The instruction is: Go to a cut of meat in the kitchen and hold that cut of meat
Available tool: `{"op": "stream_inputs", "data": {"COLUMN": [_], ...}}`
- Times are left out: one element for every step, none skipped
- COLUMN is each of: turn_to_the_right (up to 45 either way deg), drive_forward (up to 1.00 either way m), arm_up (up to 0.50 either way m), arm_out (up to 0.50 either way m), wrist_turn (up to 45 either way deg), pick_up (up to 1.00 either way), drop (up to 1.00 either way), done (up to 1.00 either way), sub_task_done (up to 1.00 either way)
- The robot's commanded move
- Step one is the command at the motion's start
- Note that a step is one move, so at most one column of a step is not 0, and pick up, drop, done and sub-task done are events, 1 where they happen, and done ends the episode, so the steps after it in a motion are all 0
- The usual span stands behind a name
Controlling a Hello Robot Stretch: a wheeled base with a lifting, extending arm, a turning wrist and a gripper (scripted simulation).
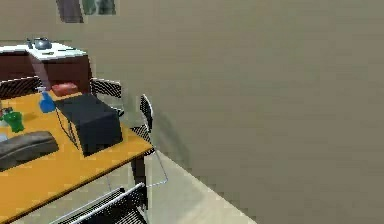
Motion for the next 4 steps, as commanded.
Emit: {"op": "stream_inputs", "data": {"turn_to_the_right": [-42.0, 0.0, -42.0, 0.0], "drive_forward": [0.0, 0.1, 0.0, 0.45], "arm_up": [0.0, 0.0, 0.0, 0.0], "arm_out": [0.0, 0.0, 0.0, 0.0], "wrist_turn": [0.0, 0.0, 0.0, 0.0], "pick_up": [0.0, 0.0, 0.0, 0.0], "drop": [0.0, 0.0, 0.0, 0.0], "done": [0.0, 0.0, 0.0, 0.0], "sub_task_done": [0.0, 0.0, 0.0, 0.0]}}
